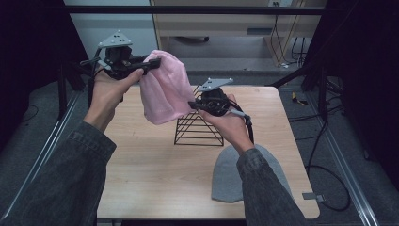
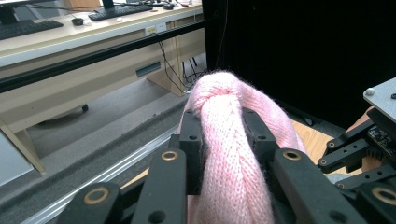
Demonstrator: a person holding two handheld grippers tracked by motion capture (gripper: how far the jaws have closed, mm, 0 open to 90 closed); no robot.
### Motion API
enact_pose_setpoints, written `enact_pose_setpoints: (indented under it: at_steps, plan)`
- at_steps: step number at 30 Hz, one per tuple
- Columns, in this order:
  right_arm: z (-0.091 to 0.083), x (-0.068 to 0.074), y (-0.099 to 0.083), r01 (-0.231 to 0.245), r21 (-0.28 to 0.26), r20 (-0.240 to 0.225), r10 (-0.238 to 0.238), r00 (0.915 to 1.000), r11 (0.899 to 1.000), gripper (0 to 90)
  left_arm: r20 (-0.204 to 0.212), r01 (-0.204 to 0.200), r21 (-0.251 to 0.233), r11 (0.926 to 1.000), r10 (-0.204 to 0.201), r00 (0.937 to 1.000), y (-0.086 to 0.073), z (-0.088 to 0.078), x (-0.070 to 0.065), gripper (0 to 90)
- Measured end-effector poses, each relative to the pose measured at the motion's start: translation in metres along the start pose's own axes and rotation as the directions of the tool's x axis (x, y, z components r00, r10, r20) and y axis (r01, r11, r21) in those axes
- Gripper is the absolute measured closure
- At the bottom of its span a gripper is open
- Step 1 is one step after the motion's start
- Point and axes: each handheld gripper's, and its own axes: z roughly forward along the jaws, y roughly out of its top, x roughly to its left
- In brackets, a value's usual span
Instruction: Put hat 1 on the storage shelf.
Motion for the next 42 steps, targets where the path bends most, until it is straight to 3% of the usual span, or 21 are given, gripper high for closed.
enact_pose_setpoints:
  at_steps: [21, 35, 42]
  plan:
    - [-0.005, -0.026, -0.015, -0.022, -0.024, 0.046, 0.023, 0.9987, 0.999, 82.9, 0.02, -0.016, -0.026, 0.9995, 0.016, 0.9997, 0.003, 0.034, -0.006, 72.8]
    - [-0.02, -0.041, -0.04, -0.058, -0.025, 0.092, 0.06, 0.9939, 0.998, 83.7, 0.043, -0.057, -0.016, 0.9982, 0.058, 0.9974, 0.002, 0.058, -0.024, 72.2]
    - [-0.023, -0.044, -0.043, -0.07, -0.052, 0.112, 0.076, 0.9908, 0.996, 83.6, 0.041, -0.067, -0.02, 0.9975, 0.068, 0.9968, 0.005, 0.066, -0.021, 72.0]
